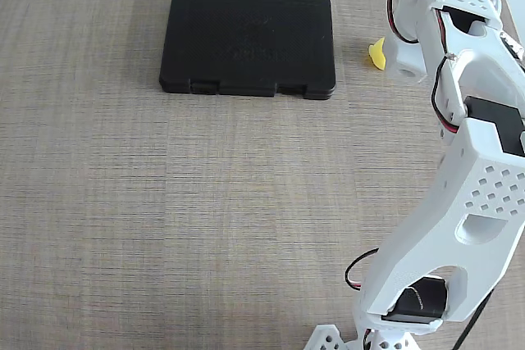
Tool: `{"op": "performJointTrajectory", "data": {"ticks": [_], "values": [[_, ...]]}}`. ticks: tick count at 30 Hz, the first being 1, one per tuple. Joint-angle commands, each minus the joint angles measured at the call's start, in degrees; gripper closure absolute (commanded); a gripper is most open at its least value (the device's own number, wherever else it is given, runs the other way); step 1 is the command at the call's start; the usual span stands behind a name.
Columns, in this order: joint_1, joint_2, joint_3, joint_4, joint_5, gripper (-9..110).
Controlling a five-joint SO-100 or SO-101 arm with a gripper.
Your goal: Grasp a duck and put it on the black surface.
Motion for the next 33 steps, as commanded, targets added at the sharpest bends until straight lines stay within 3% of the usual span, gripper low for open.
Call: {"op": "performJointTrajectory", "data": {"ticks": [1,10,22,33], "values": [[-0.88,-0.18,-2.90,0.18,0.26,69],[-3.25,-0.53,-3.87,1.76,0.26,70],[-3.08,-0.70,-4.48,0.97,0.26,103],[-3.08,-0.70,-4.48,0.88,-0.35,92]]}}
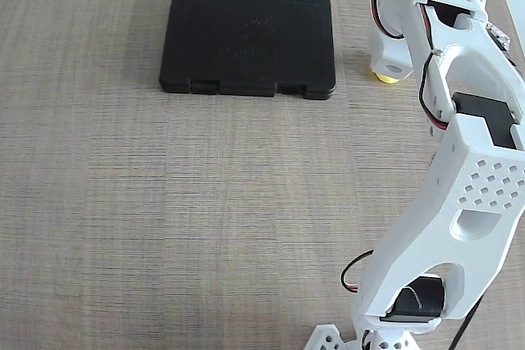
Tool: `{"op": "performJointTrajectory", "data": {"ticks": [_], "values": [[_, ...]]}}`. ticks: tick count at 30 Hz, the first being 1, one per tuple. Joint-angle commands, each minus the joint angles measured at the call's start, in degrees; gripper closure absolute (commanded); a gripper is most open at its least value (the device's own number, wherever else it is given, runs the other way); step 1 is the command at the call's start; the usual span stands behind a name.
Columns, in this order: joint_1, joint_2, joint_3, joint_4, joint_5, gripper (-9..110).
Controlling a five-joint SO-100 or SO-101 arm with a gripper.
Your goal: Grasp a duck and put it on the black surface.
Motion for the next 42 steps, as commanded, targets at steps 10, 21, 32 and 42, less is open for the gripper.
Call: {"op": "performJointTrajectory", "data": {"ticks": [10,21,32,42], "values": [[1.32,0.79,-2.46,2.11,0.26,70],[2.20,-2.02,-5.71,5.80,0.26,80],[2.55,-2.02,-5.98,5.19,0.26,98],[1.93,10.02,-14.94,14.94,-0.09,97]]}}
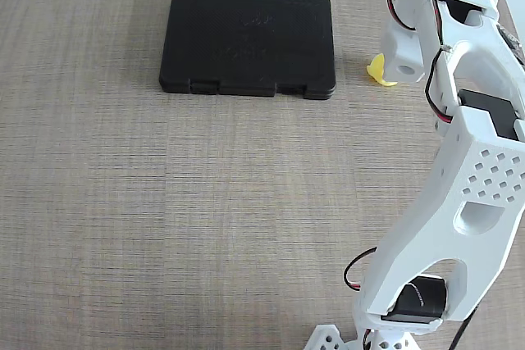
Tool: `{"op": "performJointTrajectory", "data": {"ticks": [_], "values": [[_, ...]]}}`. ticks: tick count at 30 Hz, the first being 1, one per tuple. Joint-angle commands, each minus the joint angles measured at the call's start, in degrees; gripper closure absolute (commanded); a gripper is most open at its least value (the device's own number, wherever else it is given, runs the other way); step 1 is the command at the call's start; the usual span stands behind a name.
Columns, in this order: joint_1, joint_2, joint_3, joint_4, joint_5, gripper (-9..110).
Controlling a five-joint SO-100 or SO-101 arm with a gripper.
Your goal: Grasp a duck and put it on the black surface.
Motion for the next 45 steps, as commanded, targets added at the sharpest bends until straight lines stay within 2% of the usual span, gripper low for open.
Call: {"op": "performJointTrajectory", "data": {"ticks": [1,7,12,16,22,37,45], "values": [[-0.97,14.24,-10.46,7.65,0.26,96],[-10.55,11.25,-28.83,20.74,0.35,97],[-21.71,1.93,-32.78,22.06,0.35,97],[-25.93,-5.98,-33.49,20.30,0.35,97],[-26.28,-13.27,-33.49,15.73,0.35,97],[-26.37,-14.33,-33.49,14.77,0.35,95],[-26.28,-14.33,-33.05,14.77,0.35,78]]}}
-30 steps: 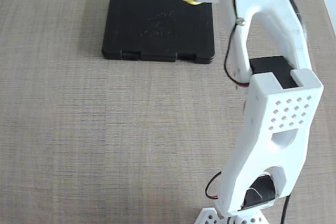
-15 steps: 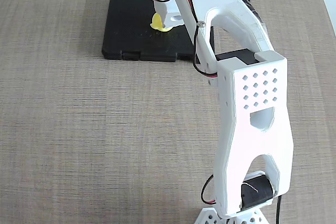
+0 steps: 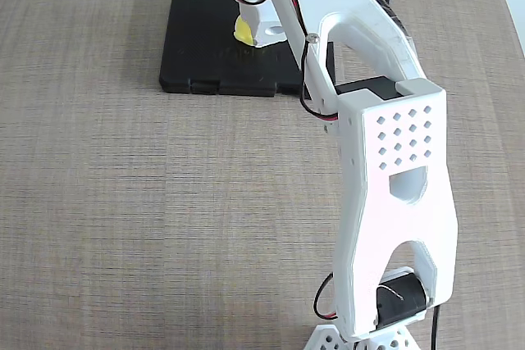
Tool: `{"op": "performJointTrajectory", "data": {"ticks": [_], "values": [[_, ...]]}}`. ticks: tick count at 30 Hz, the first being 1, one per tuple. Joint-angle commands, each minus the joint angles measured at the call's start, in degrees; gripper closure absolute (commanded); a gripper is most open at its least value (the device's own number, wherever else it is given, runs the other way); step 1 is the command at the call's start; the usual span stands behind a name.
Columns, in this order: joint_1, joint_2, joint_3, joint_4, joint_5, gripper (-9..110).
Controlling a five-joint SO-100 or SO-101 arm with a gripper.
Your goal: Grasp a duck and put it on the black surface.
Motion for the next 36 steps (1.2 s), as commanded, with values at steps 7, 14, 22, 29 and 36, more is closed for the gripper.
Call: {"op": "performJointTrajectory", "data": {"ticks": [7,14,22,29,36], "values": [[1.93,10.02,-1.58,0.09,0.35,69],[11.43,34.45,5.98,0.44,-0.35,69],[20.74,60.82,38.32,-0.97,-0.53,86],[22.15,85.87,71.28,-7.47,-0.53,102],[21.80,113.38,100.02,-16.96,-0.53,99]]}}
